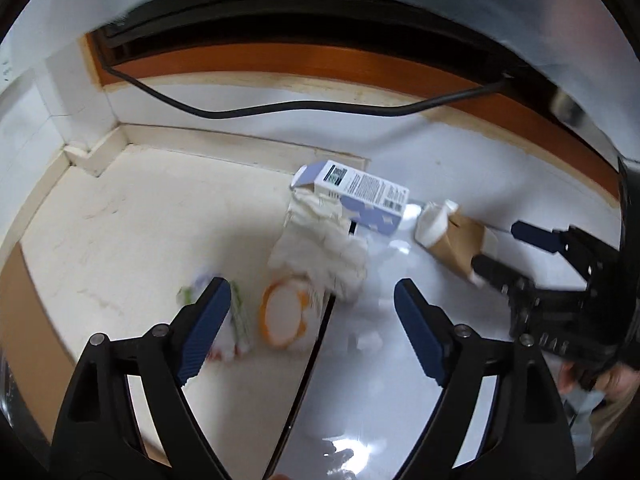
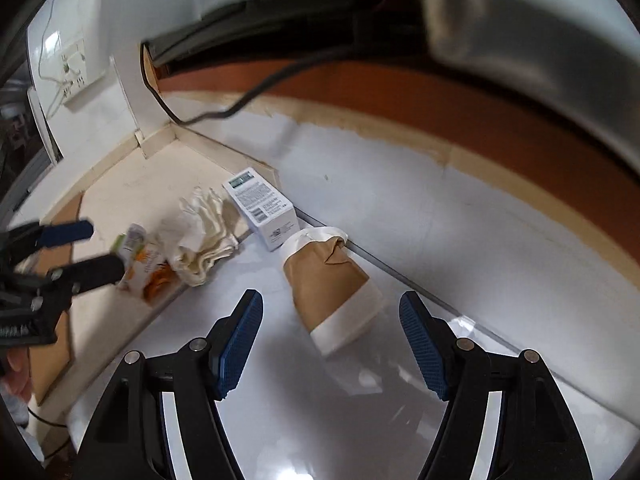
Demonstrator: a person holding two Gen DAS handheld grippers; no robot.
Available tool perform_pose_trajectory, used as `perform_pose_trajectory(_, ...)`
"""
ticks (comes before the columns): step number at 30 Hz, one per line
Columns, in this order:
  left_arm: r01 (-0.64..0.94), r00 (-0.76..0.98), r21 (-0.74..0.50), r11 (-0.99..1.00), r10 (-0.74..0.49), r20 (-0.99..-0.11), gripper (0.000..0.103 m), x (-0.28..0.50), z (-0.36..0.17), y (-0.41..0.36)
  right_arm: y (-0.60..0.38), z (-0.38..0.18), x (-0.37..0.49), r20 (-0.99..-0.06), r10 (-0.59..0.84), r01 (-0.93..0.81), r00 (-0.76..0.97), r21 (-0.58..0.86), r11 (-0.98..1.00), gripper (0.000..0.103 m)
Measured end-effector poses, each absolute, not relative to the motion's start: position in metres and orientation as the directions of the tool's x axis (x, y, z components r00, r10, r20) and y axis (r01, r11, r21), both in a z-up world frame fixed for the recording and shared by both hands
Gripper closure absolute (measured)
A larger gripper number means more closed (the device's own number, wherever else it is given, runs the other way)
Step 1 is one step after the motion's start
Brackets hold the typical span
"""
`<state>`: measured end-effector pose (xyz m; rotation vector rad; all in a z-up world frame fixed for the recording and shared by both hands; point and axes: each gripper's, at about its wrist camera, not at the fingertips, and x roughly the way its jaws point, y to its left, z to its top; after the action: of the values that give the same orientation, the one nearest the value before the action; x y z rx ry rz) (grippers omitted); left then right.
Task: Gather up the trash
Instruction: 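Grasp the crumpled white paper with the left tool while the right tool grasps the brown paper cup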
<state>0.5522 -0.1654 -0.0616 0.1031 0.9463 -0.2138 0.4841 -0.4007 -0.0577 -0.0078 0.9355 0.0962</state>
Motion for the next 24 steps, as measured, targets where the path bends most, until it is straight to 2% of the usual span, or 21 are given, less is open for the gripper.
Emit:
perform_pose_trajectory(6, 0.212, 0.547, 0.064, 0.975, -0.064, -0.835, 0.019, 0.586, -0.092, -0.178, -0.396, -0.079, 0.501, -0.799, 0.071, -0.113, 0.597, 0.004, 0.994, 0.031)
perform_pose_trajectory(8, 0.206, 0.531, 0.047, 0.977, -0.072, -0.845, 0.016, 0.597, -0.102, -0.179, -0.394, -0.083, 0.506, -0.797, 0.074, -0.125, 0.599, -0.002, 0.992, 0.031)
perform_pose_trajectory(15, 0.195, 0.486, 0.065, 0.979, -0.039, -0.873, 0.016, 0.619, -0.125, -0.187, -0.381, -0.103, 0.519, -0.811, 0.076, -0.173, 0.58, -0.032, 0.984, 0.031)
perform_pose_trajectory(16, 0.189, 0.477, 0.061, 0.98, -0.038, -0.878, 0.017, 0.621, -0.129, -0.187, -0.378, -0.105, 0.52, -0.811, 0.076, -0.179, 0.581, -0.036, 0.983, 0.031)
perform_pose_trajectory(18, 0.179, 0.466, 0.045, 0.983, -0.044, -0.884, 0.031, 0.623, -0.132, -0.185, -0.374, -0.107, 0.52, -0.811, 0.067, -0.186, 0.581, -0.053, 0.981, 0.032)
perform_pose_trajectory(24, 0.161, 0.48, -0.002, 0.987, -0.08, -0.873, 0.042, 0.61, -0.125, -0.17, -0.362, -0.113, 0.515, -0.824, 0.034, -0.205, 0.565, -0.1, 0.974, 0.042)
